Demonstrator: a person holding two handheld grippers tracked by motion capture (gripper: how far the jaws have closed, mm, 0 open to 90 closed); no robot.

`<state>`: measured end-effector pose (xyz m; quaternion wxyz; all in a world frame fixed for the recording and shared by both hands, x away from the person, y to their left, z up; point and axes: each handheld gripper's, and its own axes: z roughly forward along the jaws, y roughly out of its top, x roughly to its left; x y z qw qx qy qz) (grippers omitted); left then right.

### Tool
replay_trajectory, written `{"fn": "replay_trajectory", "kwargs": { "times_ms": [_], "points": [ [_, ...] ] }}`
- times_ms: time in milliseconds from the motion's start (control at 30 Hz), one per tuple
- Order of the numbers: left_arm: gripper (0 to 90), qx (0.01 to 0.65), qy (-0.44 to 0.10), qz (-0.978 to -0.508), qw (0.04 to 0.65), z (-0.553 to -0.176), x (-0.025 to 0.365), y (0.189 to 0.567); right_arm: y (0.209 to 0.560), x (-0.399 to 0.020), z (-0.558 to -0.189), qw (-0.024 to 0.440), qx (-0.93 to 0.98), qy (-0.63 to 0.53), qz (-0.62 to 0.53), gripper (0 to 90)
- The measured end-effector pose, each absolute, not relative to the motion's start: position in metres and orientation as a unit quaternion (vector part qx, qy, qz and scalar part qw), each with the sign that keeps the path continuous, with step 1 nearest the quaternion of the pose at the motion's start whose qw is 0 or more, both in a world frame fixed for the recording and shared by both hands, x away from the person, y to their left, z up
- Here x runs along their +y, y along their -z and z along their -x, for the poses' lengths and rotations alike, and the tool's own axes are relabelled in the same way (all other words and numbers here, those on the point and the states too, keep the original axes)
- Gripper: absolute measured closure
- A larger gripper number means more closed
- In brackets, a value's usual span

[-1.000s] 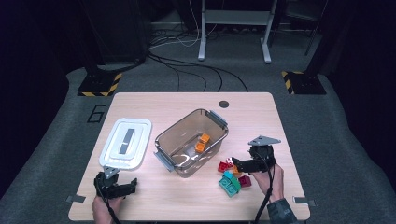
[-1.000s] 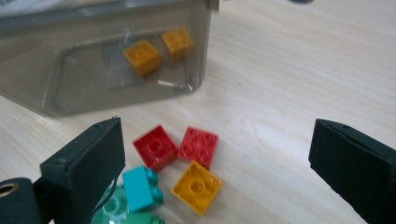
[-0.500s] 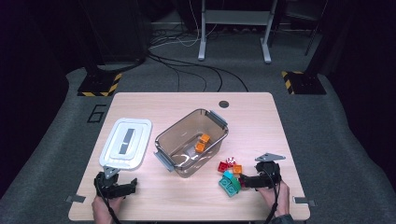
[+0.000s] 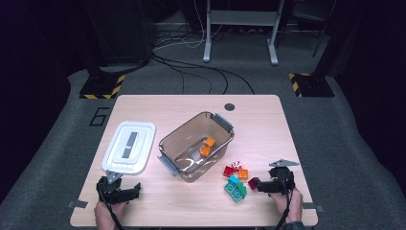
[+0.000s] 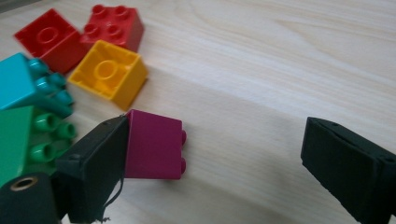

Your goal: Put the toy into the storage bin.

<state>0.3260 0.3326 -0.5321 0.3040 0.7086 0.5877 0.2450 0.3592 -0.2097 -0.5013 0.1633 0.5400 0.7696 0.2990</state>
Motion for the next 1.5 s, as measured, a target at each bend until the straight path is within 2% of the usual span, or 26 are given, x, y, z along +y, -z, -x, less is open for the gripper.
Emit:
{"fn": "replay_trajectory", "kwargs": {
  "times_ms": [100,567,1000,1233,1500],
  "points": [
    [0.0,0.588,-0.245,-0.709,0.304,-0.326,0.333,0.532,0.501,-0.216,-0.365,0.175,0.763,-0.300,-0.546,8.9],
    [0.0,0.588,-0.245,-0.709,0.304,-0.326,0.333,0.532,0.507,-0.200,-0.356,0.155,0.779,-0.296,-0.531,13.7],
    [0.0,0.588,-0.245,-0.709,0.304,-0.326,0.333,0.532,0.506,-0.225,-0.348,0.177,0.750,-0.280,-0.573,16.1],
    [0.0,0.588,-0.245,-0.709,0.303,-0.326,0.333,0.532,0.503,-0.237,-0.348,0.193,0.724,-0.291,-0.595,14.1],
    [0.0,0.588,-0.245,-0.709,0.303,-0.326,0.333,0.532,0.503,-0.212,-0.351,0.175,0.740,-0.315,-0.568,7.0]
  ]
}}
